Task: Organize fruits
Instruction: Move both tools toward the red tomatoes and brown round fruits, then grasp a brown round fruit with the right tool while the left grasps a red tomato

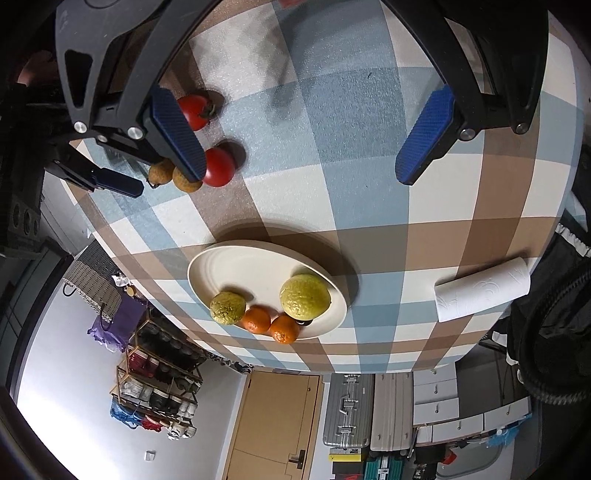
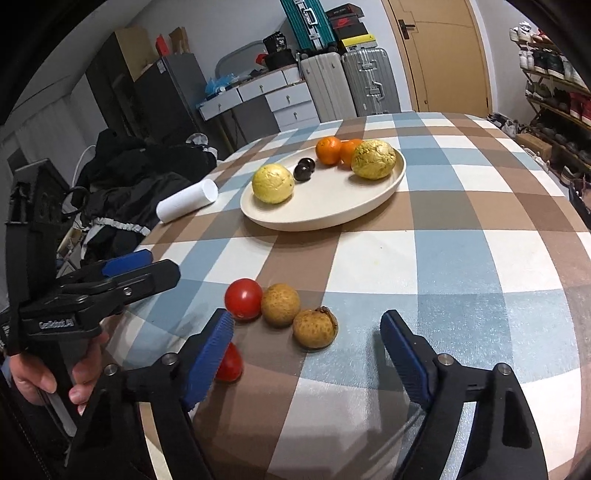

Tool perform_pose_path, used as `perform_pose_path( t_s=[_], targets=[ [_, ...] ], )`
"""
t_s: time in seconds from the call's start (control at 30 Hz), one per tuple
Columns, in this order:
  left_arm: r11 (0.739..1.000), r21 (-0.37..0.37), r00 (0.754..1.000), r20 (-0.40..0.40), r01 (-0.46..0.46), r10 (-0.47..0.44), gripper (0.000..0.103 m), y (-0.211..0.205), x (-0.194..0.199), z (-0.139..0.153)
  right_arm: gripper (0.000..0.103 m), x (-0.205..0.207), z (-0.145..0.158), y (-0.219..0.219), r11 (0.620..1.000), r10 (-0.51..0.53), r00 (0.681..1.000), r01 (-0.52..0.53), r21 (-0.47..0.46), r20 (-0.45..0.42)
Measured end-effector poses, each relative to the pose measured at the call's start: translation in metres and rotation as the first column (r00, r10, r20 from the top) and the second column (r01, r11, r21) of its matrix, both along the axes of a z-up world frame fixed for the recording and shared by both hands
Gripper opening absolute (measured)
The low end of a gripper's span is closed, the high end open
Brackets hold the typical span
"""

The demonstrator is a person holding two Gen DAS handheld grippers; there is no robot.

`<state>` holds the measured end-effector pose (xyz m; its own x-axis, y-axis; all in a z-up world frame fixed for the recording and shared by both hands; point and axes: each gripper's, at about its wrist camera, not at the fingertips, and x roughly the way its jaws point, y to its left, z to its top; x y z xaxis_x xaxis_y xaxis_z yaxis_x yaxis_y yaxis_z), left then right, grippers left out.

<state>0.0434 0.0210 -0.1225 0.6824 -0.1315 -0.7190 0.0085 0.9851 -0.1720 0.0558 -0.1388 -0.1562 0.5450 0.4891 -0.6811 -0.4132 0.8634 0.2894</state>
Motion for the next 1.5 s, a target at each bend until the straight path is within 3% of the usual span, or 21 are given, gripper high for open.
perform_pose_path(
  t_s=[0.13,0.2,0.33,0.4,0.43,0.77,0.93,1.5],
  targets=[
    [1.0,0.003,1.0,-0.002,0.006,-0.006,0.102,-0.001,0.001,-0.005,0.069,0.001,-0.002,0.003,1.0,0.021,1.0,-0.021,-0.012,-0.01],
    [1.0,-0.004,1.0,-0.008,0.003,-0.003,0.102,-0.001,0.002,-0.007,0.054,0.001,-0.004,0.007,0.999,0.035,0.999,-0.035,-0.036,-0.015],
    [1.0,-0.01,1.0,-0.012,0.003,-0.003,0.102,-0.001,0.002,-0.009,0.043,0.0,-0.007,0.007,0.998,0.034,0.999,-0.035,-0.044,-0.022],
    [1.0,-0.007,1.0,-0.01,0.007,-0.007,0.102,-0.001,0.002,-0.008,0.03,0.0,-0.007,0.006,0.998,0.024,1.0,-0.025,-0.059,-0.019],
    [1.0,-0.006,1.0,-0.01,0.007,-0.008,0.102,-0.001,0.002,-0.009,0.028,0.001,-0.008,0.005,0.998,0.018,1.0,-0.019,-0.066,-0.02],
    [1.0,-0.017,1.0,-0.016,0.007,-0.007,0.102,-0.001,-0.002,-0.008,0.027,-0.004,-0.007,-0.008,0.999,-0.014,1.0,0.014,-0.045,-0.008],
    [0.997,-0.071,0.999,-0.025,0.029,-0.031,0.102,-0.002,-0.005,-0.006,0.027,-0.006,-0.002,-0.013,0.999,-0.029,1.0,0.029,-0.024,-0.004],
    [0.972,-0.142,0.975,-0.094,0.189,-0.203,0.101,-0.045,-0.008,-0.018,0.027,-0.015,0.017,-0.018,0.999,-0.038,0.998,0.039,-0.011,0.052]
  ],
)
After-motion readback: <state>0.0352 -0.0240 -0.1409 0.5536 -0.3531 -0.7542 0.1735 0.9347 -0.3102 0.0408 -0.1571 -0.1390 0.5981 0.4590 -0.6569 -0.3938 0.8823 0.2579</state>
